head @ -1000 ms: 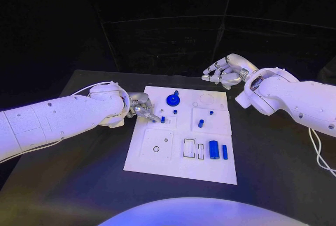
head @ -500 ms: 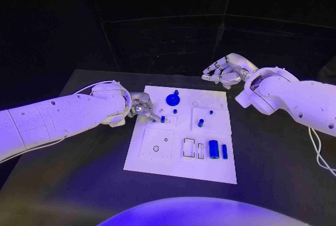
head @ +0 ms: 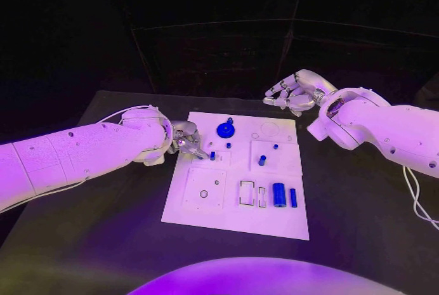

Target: Assemble the parts on the task board

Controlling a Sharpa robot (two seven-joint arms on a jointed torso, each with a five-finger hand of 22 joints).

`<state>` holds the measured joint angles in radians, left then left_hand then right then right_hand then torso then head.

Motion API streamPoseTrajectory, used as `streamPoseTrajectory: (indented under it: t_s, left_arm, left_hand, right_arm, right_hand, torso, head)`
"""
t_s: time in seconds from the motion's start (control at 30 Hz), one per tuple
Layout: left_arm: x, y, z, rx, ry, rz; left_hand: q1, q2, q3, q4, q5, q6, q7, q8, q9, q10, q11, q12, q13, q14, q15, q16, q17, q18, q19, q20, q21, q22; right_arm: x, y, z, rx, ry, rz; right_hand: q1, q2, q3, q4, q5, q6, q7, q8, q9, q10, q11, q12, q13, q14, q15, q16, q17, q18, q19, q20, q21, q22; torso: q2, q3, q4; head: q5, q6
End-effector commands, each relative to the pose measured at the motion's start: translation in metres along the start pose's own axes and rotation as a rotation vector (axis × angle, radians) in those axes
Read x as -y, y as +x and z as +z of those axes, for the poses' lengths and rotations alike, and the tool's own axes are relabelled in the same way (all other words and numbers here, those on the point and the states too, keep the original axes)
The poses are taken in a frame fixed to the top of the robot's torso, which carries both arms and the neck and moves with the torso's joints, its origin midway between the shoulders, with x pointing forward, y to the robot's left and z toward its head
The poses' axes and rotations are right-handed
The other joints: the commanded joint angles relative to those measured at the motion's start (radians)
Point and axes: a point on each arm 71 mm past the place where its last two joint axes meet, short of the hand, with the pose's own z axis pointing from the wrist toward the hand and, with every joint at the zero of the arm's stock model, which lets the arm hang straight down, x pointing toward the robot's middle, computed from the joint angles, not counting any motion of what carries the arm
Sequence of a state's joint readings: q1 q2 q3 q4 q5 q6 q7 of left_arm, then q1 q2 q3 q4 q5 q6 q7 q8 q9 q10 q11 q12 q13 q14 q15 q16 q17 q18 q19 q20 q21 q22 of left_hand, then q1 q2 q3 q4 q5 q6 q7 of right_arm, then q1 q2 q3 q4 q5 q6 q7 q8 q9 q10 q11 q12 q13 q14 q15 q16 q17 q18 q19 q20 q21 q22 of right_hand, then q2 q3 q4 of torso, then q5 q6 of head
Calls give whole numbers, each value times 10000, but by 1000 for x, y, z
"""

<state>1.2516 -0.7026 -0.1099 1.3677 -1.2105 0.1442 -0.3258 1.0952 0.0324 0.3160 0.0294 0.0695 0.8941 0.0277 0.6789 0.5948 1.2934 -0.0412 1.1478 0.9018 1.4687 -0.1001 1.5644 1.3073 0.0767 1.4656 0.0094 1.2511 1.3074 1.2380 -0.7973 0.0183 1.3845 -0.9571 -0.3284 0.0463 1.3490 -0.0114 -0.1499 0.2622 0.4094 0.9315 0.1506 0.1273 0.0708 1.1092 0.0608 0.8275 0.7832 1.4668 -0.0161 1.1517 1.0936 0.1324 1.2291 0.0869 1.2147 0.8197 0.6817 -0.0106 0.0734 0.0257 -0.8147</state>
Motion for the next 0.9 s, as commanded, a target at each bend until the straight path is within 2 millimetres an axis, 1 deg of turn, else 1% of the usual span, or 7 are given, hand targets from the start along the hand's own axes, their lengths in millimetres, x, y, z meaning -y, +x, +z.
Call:
streamPoseTrajectory:
  t_s: [0.03,0.13,0.23,0.3,0.37,0.8,0.9]
  left_arm:
    - [0,0,0,52,-44,23]
    - [1,0,0,113,-5,-37]
    - [2,-1,0,193,40,-126]
    - [3,-1,-1,243,69,-173]
    - [3,-1,-1,279,102,-246]
    - [1,-1,-7,-160,187,-523]
    - [-1,-4,-9,-358,161,-508]
  left_hand:
    - [379,181,637,-308,109,-103,6,-123,-91,-46,-28,-93,-46,1021,-49,64,2635,-63,277,-76,26,282]
    - [420,54,1601,-656,305,-180,83,-190,-140,-71,21,-166,-119,1021,-9,64,2635,-58,269,-53,-12,273]
    - [139,-121,2451,-791,430,-178,125,-164,-135,-57,44,-203,-173,1021,35,64,2635,-59,267,-5,-34,274]
    - [9,-232,2681,-830,423,-189,115,-147,-125,-46,71,-204,-184,1021,35,64,2635,-58,268,3,-36,280]
    - [-99,-284,2918,-856,438,-182,114,-119,-110,-25,68,-194,-178,1021,33,64,2635,-60,272,10,-31,290]
    - [-233,-409,3337,-968,451,-177,105,-40,-64,-23,53,-225,-237,1021,32,64,2635,-46,258,8,-94,259]
    - [-279,-416,3411,-962,326,-188,116,-25,-53,-27,62,-237,-258,1021,42,64,2635,-43,248,13,-119,247]
  right_arm:
    - [-2,-1,0,-19,-102,-17]
    - [-2,0,0,-22,-106,-16]
    - [-2,0,0,-28,-108,-16]
    - [-2,0,0,-31,-110,-15]
    - [-2,0,1,-36,-111,-15]
    - [-2,0,1,-63,-106,-14]
    - [-2,0,1,-69,-105,-14]
  right_hand:
    - [-25,103,-30,10,68,1,-21,48,-13,-62,-3,-37,-12,77,-21,-34,3,50,-66,13,-58,-11]
    - [-25,103,-30,10,68,1,-21,48,-13,-62,-3,-37,-12,77,-21,-34,3,50,-66,13,-58,-11]
    - [-25,103,-30,10,68,1,-21,48,-13,-62,-3,-37,-12,77,-21,-34,3,50,-66,13,-58,-11]
    - [-25,103,-30,10,68,1,-21,48,-13,-62,-3,-37,-12,77,-21,-34,3,50,-66,13,-58,-11]
    - [-25,103,-30,10,68,1,-21,48,-13,-62,-3,-37,-12,77,-21,-34,3,50,-66,13,-58,-11]
    - [-25,103,-30,10,68,1,-21,48,-13,-62,-3,-37,-12,77,-21,-34,3,50,-66,13,-58,-11]
    - [-25,103,-30,10,68,1,-21,48,-13,-62,-3,-37,-12,77,-21,-34,3,50,-66,13,-58,-11]
  torso:
    - [7,-6,-5]
    - [7,-6,2]
    - [-1,-3,2]
    - [1,-2,3]
    - [6,-3,2]
    - [4,3,1]
    - [-1,2,-4]
  head:
    - [-4,-13]
    - [-5,-2]
    - [1,-12]
    - [0,-16]
    - [-1,-17]
    - [-29,-8]
    - [-24,-12]
